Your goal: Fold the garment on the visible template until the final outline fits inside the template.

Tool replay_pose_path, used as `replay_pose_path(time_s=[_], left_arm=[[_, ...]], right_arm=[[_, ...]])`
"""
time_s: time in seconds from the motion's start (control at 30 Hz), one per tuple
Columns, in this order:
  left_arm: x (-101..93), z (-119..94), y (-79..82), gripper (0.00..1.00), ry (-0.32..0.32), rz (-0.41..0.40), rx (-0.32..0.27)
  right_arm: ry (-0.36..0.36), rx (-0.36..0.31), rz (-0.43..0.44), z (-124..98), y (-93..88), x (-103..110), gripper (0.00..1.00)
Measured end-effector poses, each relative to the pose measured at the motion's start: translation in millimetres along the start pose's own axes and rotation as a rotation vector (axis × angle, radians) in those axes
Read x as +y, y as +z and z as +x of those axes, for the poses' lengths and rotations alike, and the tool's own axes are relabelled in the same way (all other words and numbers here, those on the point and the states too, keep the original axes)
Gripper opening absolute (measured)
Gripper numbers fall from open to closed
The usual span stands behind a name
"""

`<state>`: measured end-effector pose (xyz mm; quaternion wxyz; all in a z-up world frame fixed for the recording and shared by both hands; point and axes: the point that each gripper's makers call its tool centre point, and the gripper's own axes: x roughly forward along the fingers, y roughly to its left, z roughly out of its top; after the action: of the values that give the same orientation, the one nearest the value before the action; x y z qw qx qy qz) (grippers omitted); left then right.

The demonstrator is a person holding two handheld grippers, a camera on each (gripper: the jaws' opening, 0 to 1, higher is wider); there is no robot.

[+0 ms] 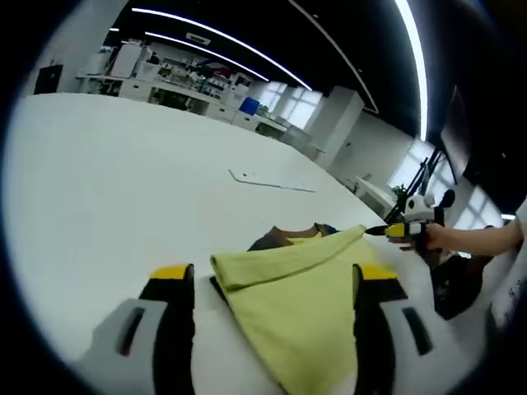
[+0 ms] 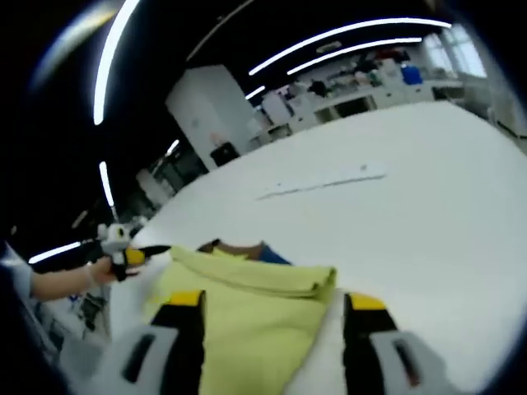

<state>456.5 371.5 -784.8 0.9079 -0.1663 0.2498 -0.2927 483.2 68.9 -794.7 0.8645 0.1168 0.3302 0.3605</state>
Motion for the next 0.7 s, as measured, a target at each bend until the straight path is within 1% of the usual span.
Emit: replay_pose_path(time_s=[0.03,0.07,0.1,0.13,0.17,0.2,0.23,0.27,0.37,0.53,0.6,0.67,0.7], left_arm=[[-0.9,-0.1,-3.2,0.86,-0.012,0.016,0.015],[-3.1,-0.2,-4.6,0.91,-0.02,0.029,0.024],[-2.5,-1.0,-5.8,0.94,-0.033,0.055,0.037],[-5.1,-1.5,-6.7,0.98,-0.045,0.065,0.042],[-9.5,-1.7,-7.6,0.99,-0.054,0.073,0.044],[-14.4,-2.9,-8.5,0.99,-0.069,0.088,0.048],[-18.7,-3.5,-10.4,0.99,-0.079,0.099,0.055],[-22.4,-4.3,-12.9,0.99,-0.091,0.12,0.069],[-31.2,-4.9,-17.6,0.99,-0.102,0.134,0.086],[-37.9,-6.3,-19.7,0.98,-0.131,0.139,0.086],[-39.6,-5.7,-25.2,0.96,-0.145,0.13,0.108],[-38.0,-3.6,-33.1,0.95,-0.146,0.127,0.132],[-41.0,-2.5,-38.3,0.95,-0.15,0.126,0.149]], right_arm=[[0.014,-0.003,-0.013,0.5,0.3,4.2,0.79],[0.023,0.003,-0.037,2.3,0.6,-0.7,0.87],[0.028,0.006,-0.06,2.7,0.0,0.6,0.92],[0.035,0.01,-0.088,3.9,-2.0,5.9,0.96],[0.035,0.015,-0.111,4.3,-3.5,8.0,0.99],[0.033,0.024,-0.124,3.2,-6.8,12.1,0.99],[0.047,0.035,-0.163,2.7,-10.0,16.2,0.99],[0.053,0.043,-0.175,2.4,-13.6,21.1,0.99],[0.058,0.064,-0.213,3.2,-18.8,25.3,0.99],[0.08,0.064,-0.228,3.0,-23.0,37.6,0.99],[0.097,0.075,-0.23,4.7,-25.6,39.4,0.99],[0.104,0.096,-0.229,7.3,-31.4,38.4,0.97],[0.106,0.104,-0.233,8.2,-33.6,37.7,0.96]])
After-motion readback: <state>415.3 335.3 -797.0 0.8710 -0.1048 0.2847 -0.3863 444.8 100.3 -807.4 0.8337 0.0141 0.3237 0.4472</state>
